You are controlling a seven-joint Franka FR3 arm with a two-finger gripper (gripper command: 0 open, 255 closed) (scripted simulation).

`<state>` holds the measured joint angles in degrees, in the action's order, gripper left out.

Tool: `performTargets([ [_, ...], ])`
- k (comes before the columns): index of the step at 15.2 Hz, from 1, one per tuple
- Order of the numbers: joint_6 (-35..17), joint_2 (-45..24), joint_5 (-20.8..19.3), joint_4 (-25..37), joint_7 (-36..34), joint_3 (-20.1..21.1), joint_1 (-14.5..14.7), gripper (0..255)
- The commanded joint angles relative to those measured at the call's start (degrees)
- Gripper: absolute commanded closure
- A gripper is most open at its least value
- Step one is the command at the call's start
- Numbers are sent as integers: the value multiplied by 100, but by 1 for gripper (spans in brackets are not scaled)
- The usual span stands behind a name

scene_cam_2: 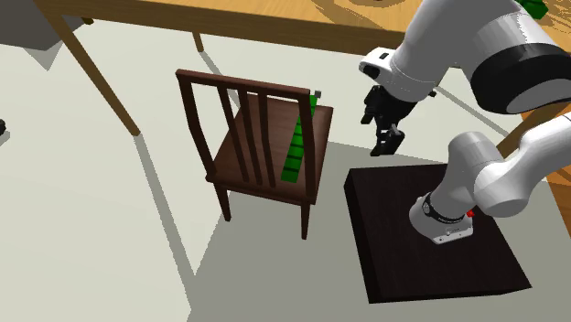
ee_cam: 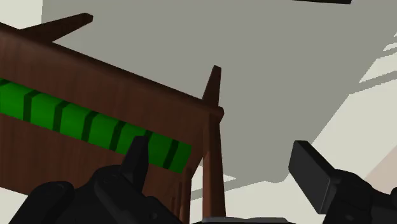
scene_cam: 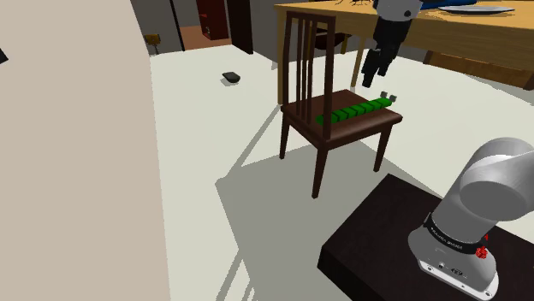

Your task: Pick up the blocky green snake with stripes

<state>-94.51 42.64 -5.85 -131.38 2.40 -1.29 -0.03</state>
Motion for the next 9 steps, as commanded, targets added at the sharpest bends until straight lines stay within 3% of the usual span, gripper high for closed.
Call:
performTargets([
  [1,0,0,0,0,0,0,0,0],
  [9,-546,-580,-512,-163,2889,-1517,347,0],
])
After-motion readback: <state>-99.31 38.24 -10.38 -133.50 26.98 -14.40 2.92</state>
